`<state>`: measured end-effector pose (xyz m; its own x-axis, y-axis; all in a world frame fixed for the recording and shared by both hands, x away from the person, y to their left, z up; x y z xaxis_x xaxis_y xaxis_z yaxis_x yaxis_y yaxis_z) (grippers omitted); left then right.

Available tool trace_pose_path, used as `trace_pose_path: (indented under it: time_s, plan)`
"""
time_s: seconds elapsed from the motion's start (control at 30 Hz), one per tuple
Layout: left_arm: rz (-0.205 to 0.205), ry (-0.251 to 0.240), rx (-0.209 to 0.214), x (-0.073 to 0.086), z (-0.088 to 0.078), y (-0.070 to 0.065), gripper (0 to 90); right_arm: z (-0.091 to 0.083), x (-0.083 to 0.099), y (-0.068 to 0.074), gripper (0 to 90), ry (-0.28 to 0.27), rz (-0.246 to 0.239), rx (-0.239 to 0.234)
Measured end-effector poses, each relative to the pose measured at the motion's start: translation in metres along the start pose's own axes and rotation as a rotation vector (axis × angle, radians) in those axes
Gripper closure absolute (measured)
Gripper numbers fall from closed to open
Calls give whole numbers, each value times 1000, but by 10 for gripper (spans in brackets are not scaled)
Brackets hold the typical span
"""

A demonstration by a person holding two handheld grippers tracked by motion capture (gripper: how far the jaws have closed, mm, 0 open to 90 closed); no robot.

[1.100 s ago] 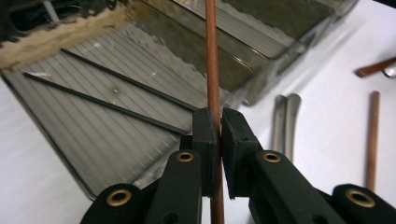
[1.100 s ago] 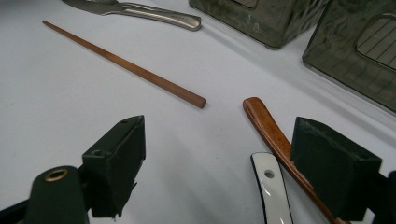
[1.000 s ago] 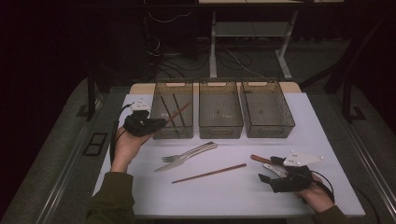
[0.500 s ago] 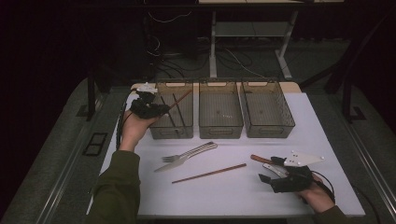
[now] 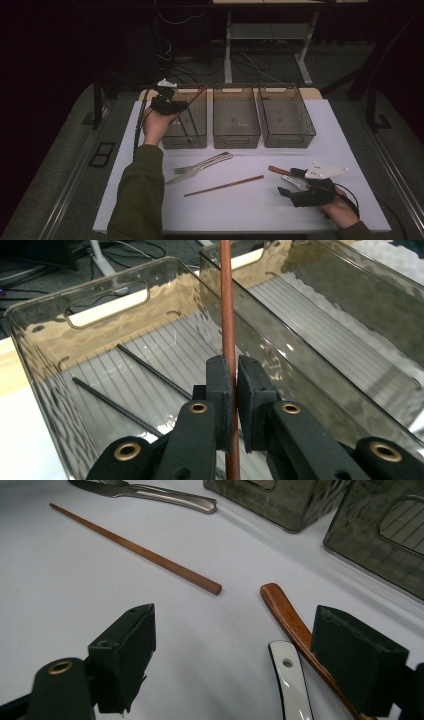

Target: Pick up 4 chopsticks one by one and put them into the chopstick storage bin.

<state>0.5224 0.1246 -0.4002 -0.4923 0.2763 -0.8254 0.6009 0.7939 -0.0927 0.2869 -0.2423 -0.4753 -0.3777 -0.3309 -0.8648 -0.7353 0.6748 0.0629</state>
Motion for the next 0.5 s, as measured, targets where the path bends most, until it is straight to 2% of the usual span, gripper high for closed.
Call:
trace_pose_path:
  time_s: [0.1,0.27,0.5]
  plan:
    - [-15,-9,-13,1,6,2,838,0,0,0,179,0,3,-1]
    - [-21,15,-28,8,15,6,838,-1,0,0,179,0,-1,-1]
    - [-37,33,-72,15,21,11,836,0,1,0,179,4,-2,-1]
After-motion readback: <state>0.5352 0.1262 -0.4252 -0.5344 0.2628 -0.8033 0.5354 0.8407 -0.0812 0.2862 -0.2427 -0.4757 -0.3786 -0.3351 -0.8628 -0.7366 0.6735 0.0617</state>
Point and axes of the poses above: each handheld gripper's, and its own axes: z roughly forward along the jaws, x roughly out of its underside, y roughly to its left, the point moved 7 cm from there along z, roughly forward along the jaws, and after that the axes turned 5 degrees about -y, right-handed, at the moved point
